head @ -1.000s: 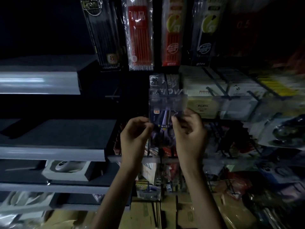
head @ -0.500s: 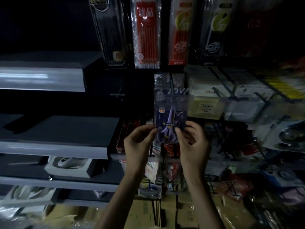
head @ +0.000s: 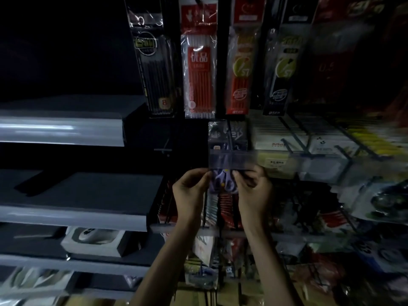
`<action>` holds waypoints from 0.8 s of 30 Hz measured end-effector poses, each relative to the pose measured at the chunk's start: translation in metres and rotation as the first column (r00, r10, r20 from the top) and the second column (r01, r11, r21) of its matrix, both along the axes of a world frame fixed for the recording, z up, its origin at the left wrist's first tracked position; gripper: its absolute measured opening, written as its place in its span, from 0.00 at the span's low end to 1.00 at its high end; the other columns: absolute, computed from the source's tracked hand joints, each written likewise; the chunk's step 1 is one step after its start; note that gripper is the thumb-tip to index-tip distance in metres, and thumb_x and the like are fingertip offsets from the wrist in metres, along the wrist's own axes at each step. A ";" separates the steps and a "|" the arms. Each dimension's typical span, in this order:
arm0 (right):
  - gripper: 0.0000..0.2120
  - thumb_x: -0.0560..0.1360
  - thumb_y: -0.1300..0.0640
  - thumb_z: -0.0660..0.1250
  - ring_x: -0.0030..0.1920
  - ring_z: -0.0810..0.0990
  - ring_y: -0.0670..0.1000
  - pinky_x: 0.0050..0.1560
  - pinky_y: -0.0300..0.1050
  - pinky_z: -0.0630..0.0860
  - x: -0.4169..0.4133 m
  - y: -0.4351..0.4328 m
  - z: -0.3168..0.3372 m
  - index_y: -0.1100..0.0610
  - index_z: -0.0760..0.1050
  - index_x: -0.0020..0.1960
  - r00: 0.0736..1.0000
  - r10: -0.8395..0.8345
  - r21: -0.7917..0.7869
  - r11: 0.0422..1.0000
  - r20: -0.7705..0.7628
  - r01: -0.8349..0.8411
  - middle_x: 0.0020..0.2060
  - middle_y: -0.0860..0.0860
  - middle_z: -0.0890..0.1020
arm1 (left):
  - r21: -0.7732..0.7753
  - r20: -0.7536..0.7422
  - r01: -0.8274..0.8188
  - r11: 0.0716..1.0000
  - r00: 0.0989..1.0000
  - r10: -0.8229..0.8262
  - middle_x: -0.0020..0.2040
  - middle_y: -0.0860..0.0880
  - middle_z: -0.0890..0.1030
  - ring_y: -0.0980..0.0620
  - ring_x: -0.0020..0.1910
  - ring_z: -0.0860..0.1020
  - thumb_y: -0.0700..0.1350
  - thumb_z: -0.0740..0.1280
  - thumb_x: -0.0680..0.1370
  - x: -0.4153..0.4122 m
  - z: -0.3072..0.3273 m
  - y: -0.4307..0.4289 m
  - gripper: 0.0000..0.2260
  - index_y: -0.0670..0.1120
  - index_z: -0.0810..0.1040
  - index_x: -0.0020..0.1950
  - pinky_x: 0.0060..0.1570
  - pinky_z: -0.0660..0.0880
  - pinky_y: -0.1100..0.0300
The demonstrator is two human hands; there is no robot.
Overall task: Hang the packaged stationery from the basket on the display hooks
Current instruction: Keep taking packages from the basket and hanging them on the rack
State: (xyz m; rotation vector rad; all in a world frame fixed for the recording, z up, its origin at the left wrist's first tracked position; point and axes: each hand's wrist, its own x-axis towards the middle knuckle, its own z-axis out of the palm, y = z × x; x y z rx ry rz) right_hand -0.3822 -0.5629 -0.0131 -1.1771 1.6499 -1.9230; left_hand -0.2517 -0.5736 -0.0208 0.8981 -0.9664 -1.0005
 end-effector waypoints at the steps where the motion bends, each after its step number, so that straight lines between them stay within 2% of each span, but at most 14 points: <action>1: 0.09 0.75 0.55 0.77 0.41 0.84 0.41 0.39 0.36 0.77 0.000 -0.001 0.001 0.52 0.82 0.54 1.000 -0.007 0.005 1.000 -0.012 0.007 0.43 0.46 0.86 | 0.001 0.006 -0.001 1.000 1.000 0.001 0.47 0.41 0.88 0.45 0.47 0.86 0.35 0.75 0.78 0.000 -0.001 -0.003 0.02 0.40 0.87 0.50 0.49 0.81 0.53; 4: 0.08 0.75 0.53 0.77 0.40 0.84 0.39 0.38 0.38 0.79 0.002 -0.004 -0.002 0.50 0.81 0.53 0.999 -0.006 0.026 1.000 -0.031 0.007 0.41 0.43 0.86 | 0.007 0.035 -0.021 1.000 0.999 0.021 0.46 0.42 0.88 0.45 0.48 0.86 0.36 0.75 0.78 0.000 -0.006 -0.007 0.03 0.39 0.87 0.51 0.50 0.82 0.52; 6: 0.08 0.75 0.54 0.77 0.40 0.84 0.38 0.38 0.35 0.78 0.002 -0.005 -0.007 0.48 0.79 0.51 0.999 -0.007 0.030 1.000 -0.034 0.008 0.40 0.41 0.85 | 0.012 0.065 -0.031 0.999 0.997 0.030 0.47 0.44 0.88 0.44 0.50 0.87 0.37 0.75 0.78 0.000 -0.011 -0.008 0.03 0.40 0.87 0.52 0.52 0.83 0.50; 10: 0.11 0.75 0.55 0.77 0.43 0.84 0.40 0.40 0.29 0.75 -0.001 -0.006 -0.014 0.52 0.79 0.55 0.999 -0.004 0.038 0.999 -0.041 0.006 0.44 0.45 0.84 | 0.014 0.129 -0.054 0.998 0.990 0.052 0.47 0.49 0.89 0.51 0.50 0.87 0.37 0.75 0.79 -0.003 -0.017 -0.002 0.05 0.44 0.88 0.53 0.50 0.82 0.60; 12: 0.13 0.75 0.55 0.77 0.45 0.83 0.39 0.41 0.28 0.75 -0.003 -0.005 -0.018 0.54 0.80 0.57 0.998 -0.001 0.047 0.999 -0.066 0.004 0.46 0.46 0.84 | 0.012 0.166 -0.046 0.999 0.985 0.043 0.48 0.50 0.89 0.52 0.50 0.87 0.38 0.74 0.79 -0.003 -0.023 -0.001 0.05 0.45 0.87 0.54 0.49 0.82 0.61; 15: 0.13 0.75 0.54 0.77 0.45 0.83 0.39 0.43 0.35 0.79 -0.006 -0.003 -0.027 0.54 0.80 0.57 0.997 0.002 0.061 0.998 -0.082 0.003 0.47 0.45 0.84 | 0.044 0.228 -0.064 0.997 0.972 0.053 0.46 0.51 0.89 0.52 0.48 0.87 0.41 0.76 0.78 -0.003 -0.031 0.001 0.04 0.48 0.87 0.52 0.48 0.82 0.57; 17: 0.14 0.75 0.52 0.77 0.45 0.83 0.40 0.44 0.41 0.81 -0.006 -0.003 -0.033 0.53 0.79 0.57 0.996 0.001 0.091 0.996 -0.094 0.008 0.47 0.44 0.84 | 0.074 0.232 -0.084 0.994 0.971 0.065 0.44 0.51 0.88 0.53 0.46 0.87 0.42 0.78 0.77 -0.004 -0.033 0.000 0.03 0.50 0.87 0.49 0.45 0.81 0.58; 19: 0.14 0.75 0.51 0.77 0.46 0.83 0.43 0.45 0.44 0.81 -0.006 -0.004 -0.037 0.52 0.78 0.56 0.995 -0.004 0.101 0.995 -0.099 0.014 0.47 0.44 0.84 | 0.095 0.230 -0.090 0.991 0.971 0.066 0.42 0.51 0.88 0.52 0.43 0.86 0.42 0.78 0.76 -0.006 -0.033 0.001 0.03 0.50 0.87 0.46 0.44 0.83 0.54; 21: 0.13 0.75 0.52 0.77 0.46 0.83 0.43 0.44 0.42 0.80 -0.005 -0.005 -0.036 0.52 0.78 0.55 0.995 -0.008 0.109 0.994 -0.100 0.019 0.46 0.44 0.83 | 0.111 0.239 -0.103 0.988 0.968 0.074 0.41 0.50 0.88 0.51 0.42 0.86 0.43 0.79 0.76 -0.006 -0.035 -0.002 0.02 0.49 0.87 0.46 0.45 0.83 0.48; 24: 0.11 0.74 0.54 0.78 0.41 0.82 0.39 0.38 0.33 0.74 -0.003 -0.005 -0.027 0.51 0.77 0.51 0.996 -0.015 0.110 0.994 -0.088 0.024 0.41 0.41 0.82 | 0.119 0.232 -0.118 0.986 0.969 0.088 0.41 0.50 0.88 0.50 0.41 0.86 0.43 0.79 0.76 -0.006 -0.033 -0.007 0.03 0.46 0.88 0.47 0.46 0.84 0.43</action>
